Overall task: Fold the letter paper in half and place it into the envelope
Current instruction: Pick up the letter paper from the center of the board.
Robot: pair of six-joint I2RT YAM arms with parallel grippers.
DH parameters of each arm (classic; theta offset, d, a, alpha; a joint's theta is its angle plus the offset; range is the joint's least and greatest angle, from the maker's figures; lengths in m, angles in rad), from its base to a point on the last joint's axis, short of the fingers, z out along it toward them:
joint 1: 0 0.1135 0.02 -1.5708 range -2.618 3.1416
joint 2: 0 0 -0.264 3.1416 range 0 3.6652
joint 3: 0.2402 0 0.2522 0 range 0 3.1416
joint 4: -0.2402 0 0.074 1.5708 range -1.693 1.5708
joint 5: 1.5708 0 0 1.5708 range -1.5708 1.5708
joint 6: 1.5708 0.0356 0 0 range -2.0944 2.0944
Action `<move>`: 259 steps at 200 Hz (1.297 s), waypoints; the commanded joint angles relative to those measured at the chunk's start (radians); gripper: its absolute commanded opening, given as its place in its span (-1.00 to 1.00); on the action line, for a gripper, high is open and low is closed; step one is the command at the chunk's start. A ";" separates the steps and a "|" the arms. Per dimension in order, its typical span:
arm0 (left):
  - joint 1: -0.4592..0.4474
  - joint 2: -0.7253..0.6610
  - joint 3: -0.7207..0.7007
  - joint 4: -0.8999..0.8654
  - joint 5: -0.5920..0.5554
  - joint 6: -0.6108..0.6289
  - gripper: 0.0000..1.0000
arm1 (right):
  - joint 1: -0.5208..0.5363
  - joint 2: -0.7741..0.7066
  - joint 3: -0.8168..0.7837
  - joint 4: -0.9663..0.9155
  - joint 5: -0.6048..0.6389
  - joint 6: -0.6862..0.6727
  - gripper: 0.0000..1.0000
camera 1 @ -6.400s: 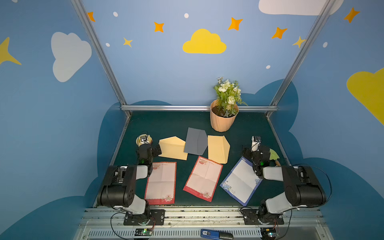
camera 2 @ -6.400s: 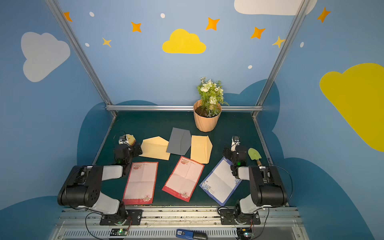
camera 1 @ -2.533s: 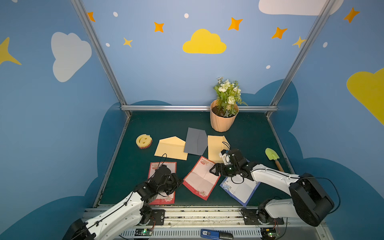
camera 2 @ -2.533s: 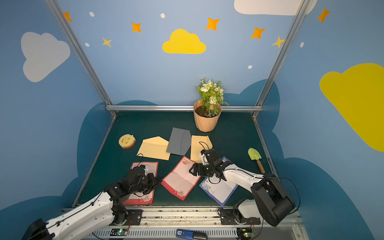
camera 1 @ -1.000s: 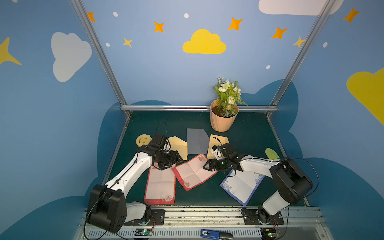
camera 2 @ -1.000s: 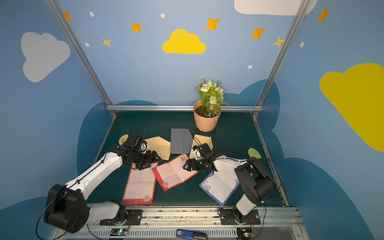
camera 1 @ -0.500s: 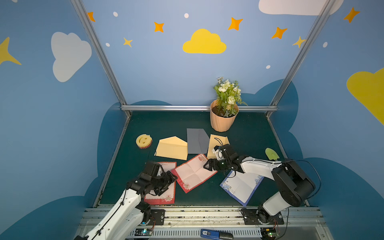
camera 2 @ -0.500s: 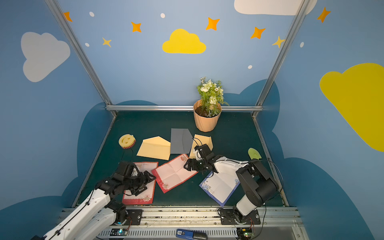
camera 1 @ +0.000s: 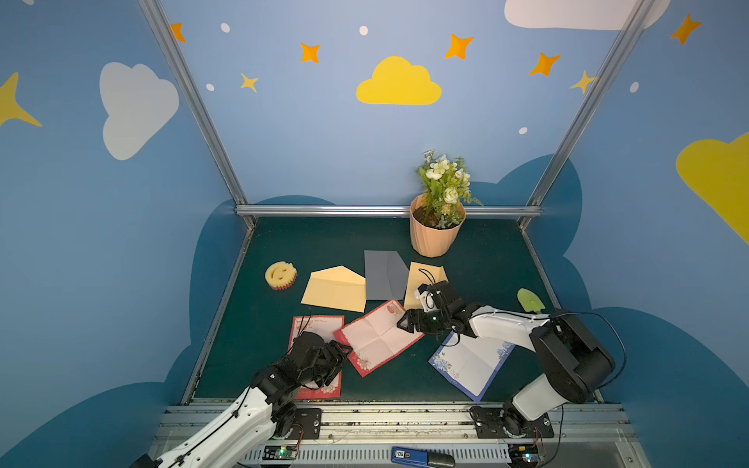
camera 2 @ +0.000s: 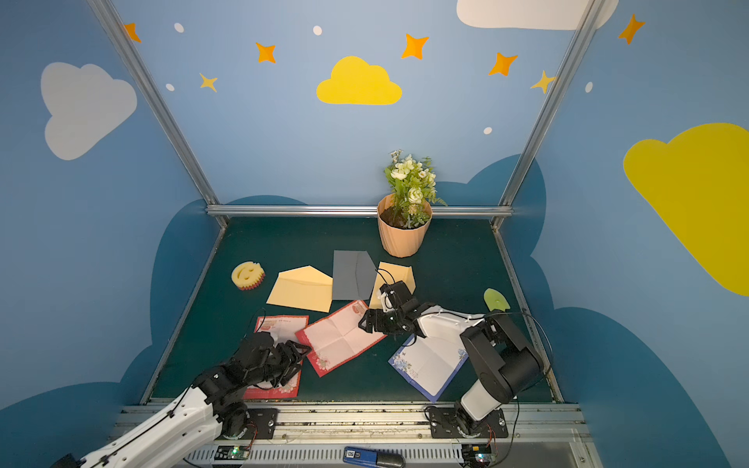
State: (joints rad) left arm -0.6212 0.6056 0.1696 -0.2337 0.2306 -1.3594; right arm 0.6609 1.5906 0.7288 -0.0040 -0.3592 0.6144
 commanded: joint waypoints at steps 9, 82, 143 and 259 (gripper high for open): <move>-0.007 0.058 -0.015 0.103 -0.035 -0.040 0.24 | 0.002 0.004 -0.032 -0.017 0.032 0.007 0.71; -0.017 0.140 -0.021 0.195 -0.057 -0.030 -0.06 | 0.002 -0.013 -0.044 -0.012 0.033 0.010 0.72; -0.018 0.224 0.012 0.242 -0.060 0.004 -0.31 | 0.002 -0.041 -0.046 -0.016 0.028 0.012 0.72; -0.019 0.438 0.105 0.310 -0.025 0.079 -0.47 | -0.001 -0.086 -0.052 -0.011 0.025 0.016 0.72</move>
State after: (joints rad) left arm -0.6373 1.0206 0.2291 0.0483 0.1986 -1.3239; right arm 0.6609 1.5333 0.6872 0.0036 -0.3405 0.6285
